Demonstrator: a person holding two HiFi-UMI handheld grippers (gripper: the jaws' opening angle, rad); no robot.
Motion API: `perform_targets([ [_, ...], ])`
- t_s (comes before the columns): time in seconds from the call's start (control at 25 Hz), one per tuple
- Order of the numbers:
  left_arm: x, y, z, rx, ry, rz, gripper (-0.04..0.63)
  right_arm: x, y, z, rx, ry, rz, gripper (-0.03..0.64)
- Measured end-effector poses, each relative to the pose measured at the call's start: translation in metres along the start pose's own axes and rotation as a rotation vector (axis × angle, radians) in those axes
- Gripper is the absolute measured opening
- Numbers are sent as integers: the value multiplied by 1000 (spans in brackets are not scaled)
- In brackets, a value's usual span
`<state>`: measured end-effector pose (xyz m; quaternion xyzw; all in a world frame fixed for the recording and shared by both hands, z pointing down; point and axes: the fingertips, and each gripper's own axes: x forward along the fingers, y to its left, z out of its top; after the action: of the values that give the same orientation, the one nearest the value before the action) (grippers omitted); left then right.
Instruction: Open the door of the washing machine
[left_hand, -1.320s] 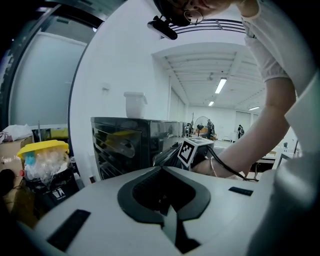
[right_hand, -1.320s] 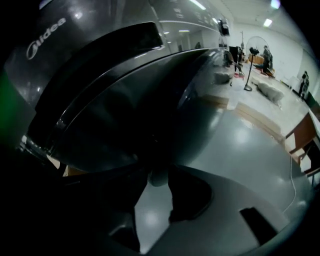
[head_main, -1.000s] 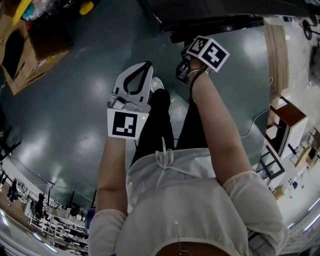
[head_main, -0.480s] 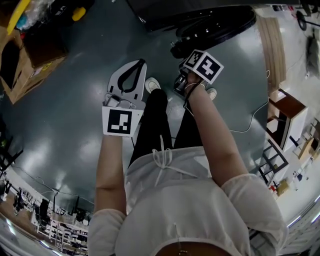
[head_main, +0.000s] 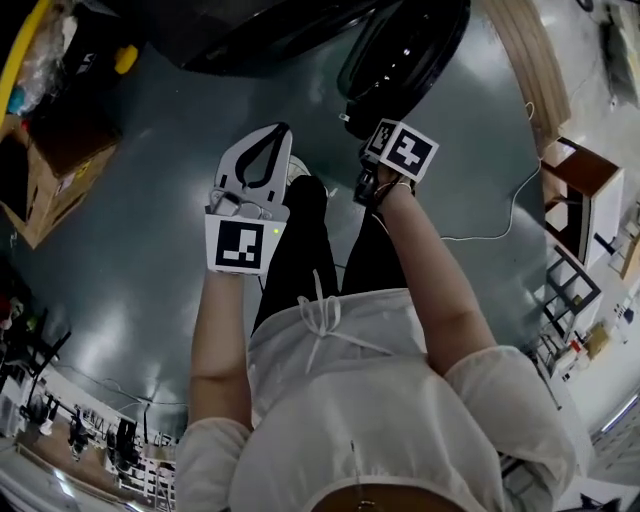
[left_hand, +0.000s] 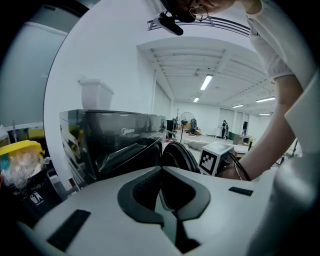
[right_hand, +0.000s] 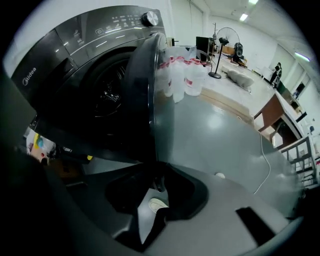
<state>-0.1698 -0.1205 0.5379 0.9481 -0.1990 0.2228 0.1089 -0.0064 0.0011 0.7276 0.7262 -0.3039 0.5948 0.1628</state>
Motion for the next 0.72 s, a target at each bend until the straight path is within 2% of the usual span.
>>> perform_targets([
  [0.24, 45, -58, 25, 53, 2, -91, 21, -13, -81, 12, 11, -33, -49, 86],
  [0.6, 120, -168, 36, 116, 34, -225, 21, -20, -203, 41, 47, -63, -19, 104],
  [0.72, 144, -201, 35, 129, 42, -246, 21, -18, -235, 53, 28, -77, 1, 109],
])
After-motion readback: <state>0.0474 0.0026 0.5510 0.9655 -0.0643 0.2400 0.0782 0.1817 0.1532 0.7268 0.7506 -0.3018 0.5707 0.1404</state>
